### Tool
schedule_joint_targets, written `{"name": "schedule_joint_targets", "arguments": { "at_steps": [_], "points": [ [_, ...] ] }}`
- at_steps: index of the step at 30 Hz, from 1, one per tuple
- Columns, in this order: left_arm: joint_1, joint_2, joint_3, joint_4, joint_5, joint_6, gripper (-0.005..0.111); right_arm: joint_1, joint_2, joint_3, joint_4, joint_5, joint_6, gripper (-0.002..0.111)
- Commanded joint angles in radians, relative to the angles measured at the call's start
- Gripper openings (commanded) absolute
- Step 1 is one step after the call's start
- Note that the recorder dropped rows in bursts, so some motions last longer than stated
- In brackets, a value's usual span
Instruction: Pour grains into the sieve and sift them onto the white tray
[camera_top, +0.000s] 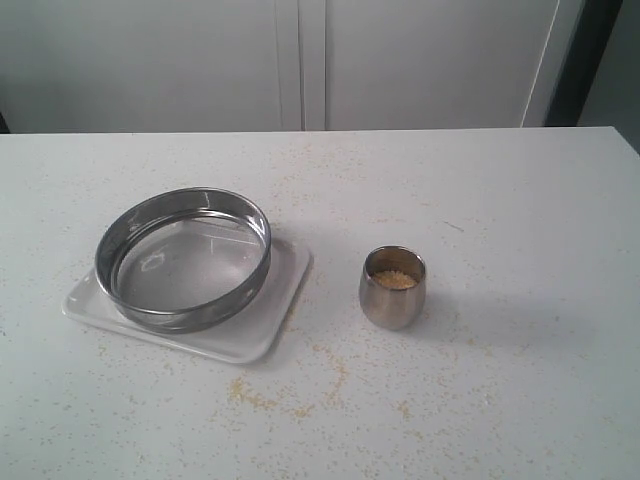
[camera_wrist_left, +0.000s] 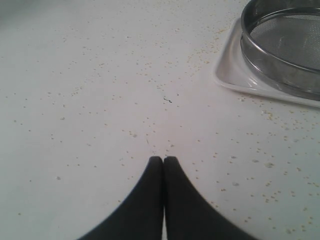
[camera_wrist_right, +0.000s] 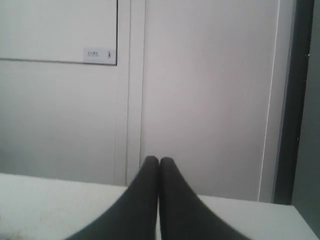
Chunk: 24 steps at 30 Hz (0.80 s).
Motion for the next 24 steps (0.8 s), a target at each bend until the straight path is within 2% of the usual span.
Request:
{"name": "schedule_joint_targets", "arguments": {
  "at_steps": [1,5,13,24],
  "points": [
    [0.002,-0.004,0.005,0.002,-0.001,0.0,0.0,0.002,0.205,-0.007,-0.124,-0.15,0.041,0.0],
    [0.002,-0.004,0.005,0.002,-0.001,0.0,0.0,0.002,0.424,-0.012,-0.232,-0.316,0.08,0.0],
    [0.002,-0.004,0.005,0.002,-0.001,0.0,0.0,0.002,0.758,-0.012,-0.288,-0.553,0.08,0.0],
    [0.002,-0.004,0.005,0.002,-0.001,0.0,0.0,0.002,0.997,-0.012,-0.327,-0.616,0.072,0.0]
  ]
}}
